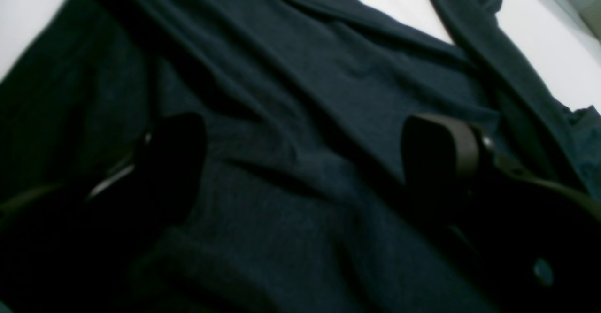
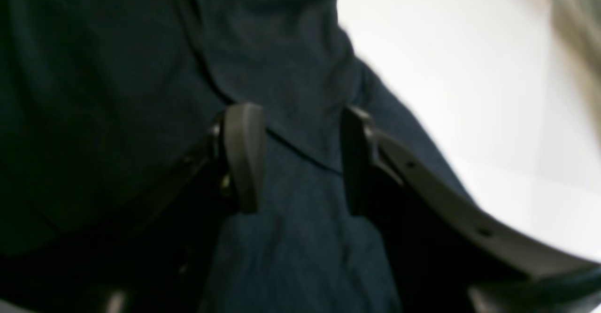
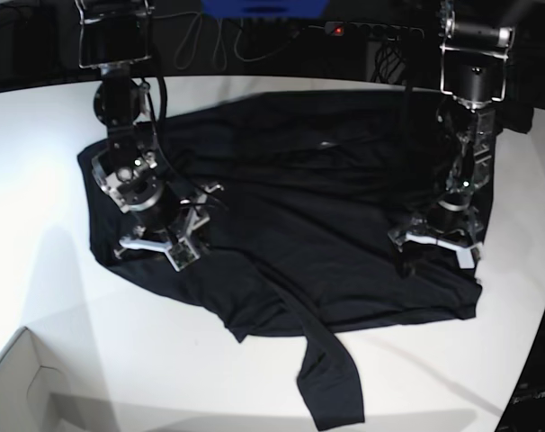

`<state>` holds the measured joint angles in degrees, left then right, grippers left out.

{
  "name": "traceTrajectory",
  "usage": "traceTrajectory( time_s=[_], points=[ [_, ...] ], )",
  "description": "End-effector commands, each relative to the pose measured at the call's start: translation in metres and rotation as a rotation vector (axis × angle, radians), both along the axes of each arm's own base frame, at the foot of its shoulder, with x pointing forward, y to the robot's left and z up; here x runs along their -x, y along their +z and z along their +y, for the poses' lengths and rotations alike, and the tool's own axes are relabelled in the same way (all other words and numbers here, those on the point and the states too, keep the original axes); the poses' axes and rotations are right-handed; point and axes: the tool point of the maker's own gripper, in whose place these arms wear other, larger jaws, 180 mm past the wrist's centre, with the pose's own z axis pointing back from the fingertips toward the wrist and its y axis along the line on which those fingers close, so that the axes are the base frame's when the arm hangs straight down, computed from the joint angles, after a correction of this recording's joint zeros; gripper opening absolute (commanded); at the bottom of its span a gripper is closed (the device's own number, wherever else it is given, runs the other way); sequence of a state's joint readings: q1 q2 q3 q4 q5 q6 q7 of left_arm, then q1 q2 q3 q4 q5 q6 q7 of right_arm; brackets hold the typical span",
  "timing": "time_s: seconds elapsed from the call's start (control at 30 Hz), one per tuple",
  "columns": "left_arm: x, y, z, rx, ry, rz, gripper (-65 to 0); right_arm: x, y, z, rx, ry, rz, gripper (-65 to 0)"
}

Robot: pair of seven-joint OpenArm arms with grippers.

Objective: Layout the t-shirt on the table in an organized manner, then fold the t-shirt properly
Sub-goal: 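Release the cloth and move the left gripper back over the shirt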

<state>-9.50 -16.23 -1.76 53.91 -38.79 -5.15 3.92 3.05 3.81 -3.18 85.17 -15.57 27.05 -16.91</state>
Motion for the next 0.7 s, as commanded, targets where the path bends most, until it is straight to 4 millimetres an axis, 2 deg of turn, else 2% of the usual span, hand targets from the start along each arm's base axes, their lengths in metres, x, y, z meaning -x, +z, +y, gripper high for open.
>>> traceTrajectory(
  time_s=[0.0,0.07,0.13,0.3,0.43,0.57,0.67],
  points=[
    [0.021,-0.029,0.019,-0.012,0.028,0.146,0.0,-0.009,0.004,0.0,-0.012,-0.001,-0.018,-38.0],
    [0.027,-0.036,0.034,-0.031,0.048,0.175,0.0,-0.008,-0.014,-0.001,-0.014,-0.004,0.029,-38.0],
    [0.03,-0.035,0.045,-0.049,0.054,0.181,0.0,-0.003,-0.026,-0.001,-0.014,-0.006,0.061,-38.0],
    [0.033,-0.032,0.059,-0.072,0.061,0.183,0.0,0.03,-0.053,0.0,-0.016,-0.006,0.138,-38.0],
    [0.031,-0.029,0.062,-0.079,0.063,0.178,0.0,0.057,-0.06,0.004,-0.018,0.006,0.162,-38.0],
    [0.031,-0.029,0.062,-0.077,0.064,0.176,0.0,0.088,-0.061,0.023,-0.008,0.079,0.178,-38.0],
    [0.024,-0.024,0.061,-0.075,0.063,0.161,0.0,0.095,-0.052,0.032,-0.002,0.117,0.158,-38.0]
  ],
)
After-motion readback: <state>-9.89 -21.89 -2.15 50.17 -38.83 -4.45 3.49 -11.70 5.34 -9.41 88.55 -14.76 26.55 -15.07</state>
